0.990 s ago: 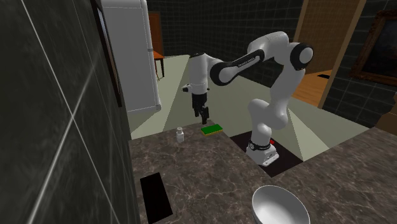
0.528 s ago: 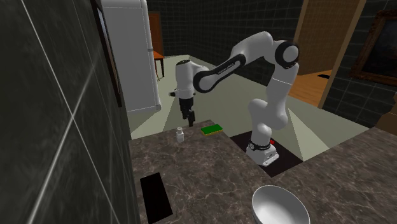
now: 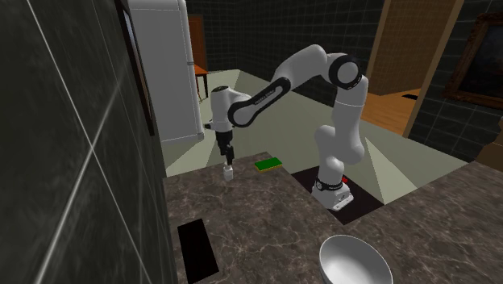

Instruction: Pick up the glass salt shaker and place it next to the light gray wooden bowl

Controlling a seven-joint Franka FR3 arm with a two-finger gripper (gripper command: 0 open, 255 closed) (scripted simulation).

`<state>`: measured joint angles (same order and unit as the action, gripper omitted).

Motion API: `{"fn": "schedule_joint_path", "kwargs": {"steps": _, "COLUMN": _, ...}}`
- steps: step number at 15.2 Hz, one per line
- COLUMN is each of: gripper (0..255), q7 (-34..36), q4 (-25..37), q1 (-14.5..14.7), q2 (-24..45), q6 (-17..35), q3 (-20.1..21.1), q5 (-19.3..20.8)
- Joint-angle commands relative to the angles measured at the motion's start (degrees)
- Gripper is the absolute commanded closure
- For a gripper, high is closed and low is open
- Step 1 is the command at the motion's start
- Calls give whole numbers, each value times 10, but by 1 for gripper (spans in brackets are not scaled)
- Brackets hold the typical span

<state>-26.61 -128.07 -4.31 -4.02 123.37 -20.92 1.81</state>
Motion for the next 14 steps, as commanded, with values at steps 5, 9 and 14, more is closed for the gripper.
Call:
{"fn": "schedule_joint_path", "kwargs": {"steps": 5, "gripper": 0, "q7": -8, "q4": -21, "q1": 0, "q2": 23, "q6": 43, "q3": -2, "q5": -9}}
{"fn": "schedule_joint_path", "kwargs": {"steps": 9, "gripper": 0, "q7": -8, "q4": -21, "q1": 0, "q2": 23, "q6": 43, "q3": -2, "q5": -9}}
{"fn": "schedule_joint_path", "kwargs": {"steps": 14, "gripper": 255, "q7": -8, "q4": -21, "q1": 0, "q2": 23, "q6": 43, "q3": -2, "q5": -9}}
